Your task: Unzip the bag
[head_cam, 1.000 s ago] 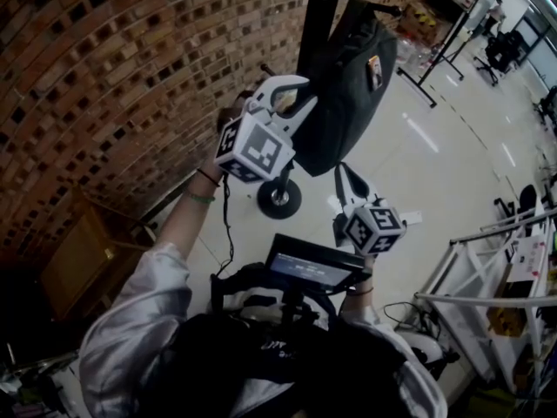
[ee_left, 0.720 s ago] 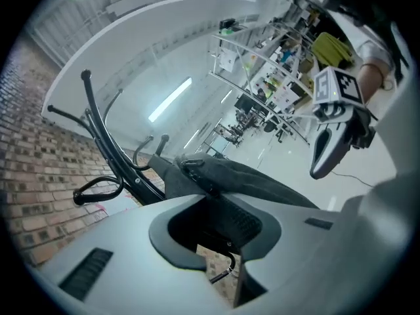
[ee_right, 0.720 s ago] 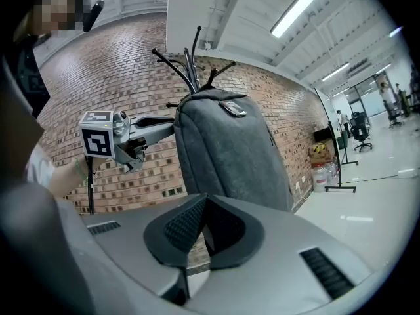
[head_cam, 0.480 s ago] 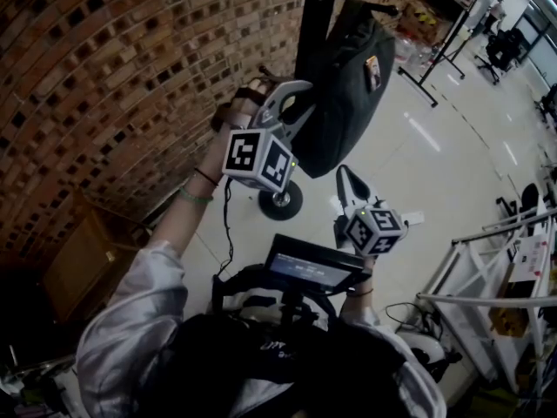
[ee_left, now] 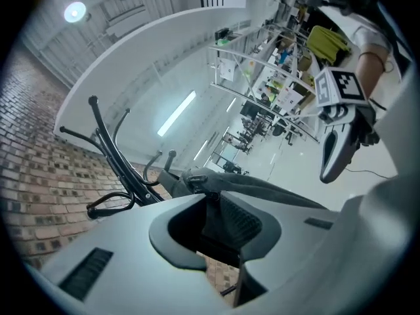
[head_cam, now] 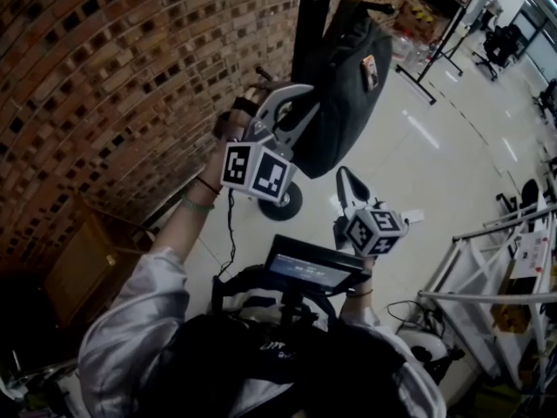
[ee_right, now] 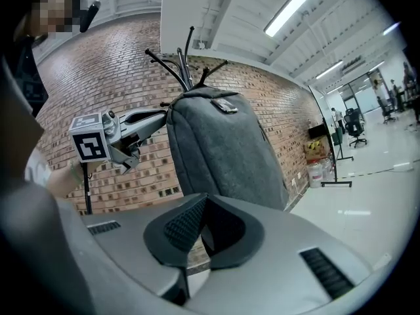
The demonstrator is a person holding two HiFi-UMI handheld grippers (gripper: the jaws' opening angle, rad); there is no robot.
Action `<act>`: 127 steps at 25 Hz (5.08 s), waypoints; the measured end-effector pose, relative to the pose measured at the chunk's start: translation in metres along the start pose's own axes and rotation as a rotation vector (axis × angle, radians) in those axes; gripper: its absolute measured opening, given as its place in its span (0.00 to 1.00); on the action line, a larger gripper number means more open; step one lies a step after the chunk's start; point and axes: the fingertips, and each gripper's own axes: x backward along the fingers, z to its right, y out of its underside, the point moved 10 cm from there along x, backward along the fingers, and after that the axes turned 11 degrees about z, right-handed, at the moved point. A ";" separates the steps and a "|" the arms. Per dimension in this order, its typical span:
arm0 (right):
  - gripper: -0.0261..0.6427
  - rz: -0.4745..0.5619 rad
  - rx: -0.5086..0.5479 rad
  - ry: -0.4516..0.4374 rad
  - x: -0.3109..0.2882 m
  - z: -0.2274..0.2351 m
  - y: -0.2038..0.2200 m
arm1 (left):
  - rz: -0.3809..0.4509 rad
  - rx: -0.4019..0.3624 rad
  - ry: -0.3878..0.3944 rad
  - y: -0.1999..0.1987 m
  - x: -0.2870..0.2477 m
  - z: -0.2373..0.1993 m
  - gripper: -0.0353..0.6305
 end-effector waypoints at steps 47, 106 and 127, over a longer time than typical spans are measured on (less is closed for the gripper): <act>0.03 -0.038 -0.053 0.026 -0.008 0.012 0.017 | 0.090 -0.034 -0.011 -0.005 -0.010 -0.012 0.08; 0.03 -0.121 -0.076 -0.025 -0.010 0.000 0.035 | 0.020 0.043 0.089 0.019 0.029 0.040 0.08; 0.03 -0.136 -0.080 -0.012 -0.005 0.003 0.041 | 0.001 -0.012 0.166 0.033 0.037 0.066 0.08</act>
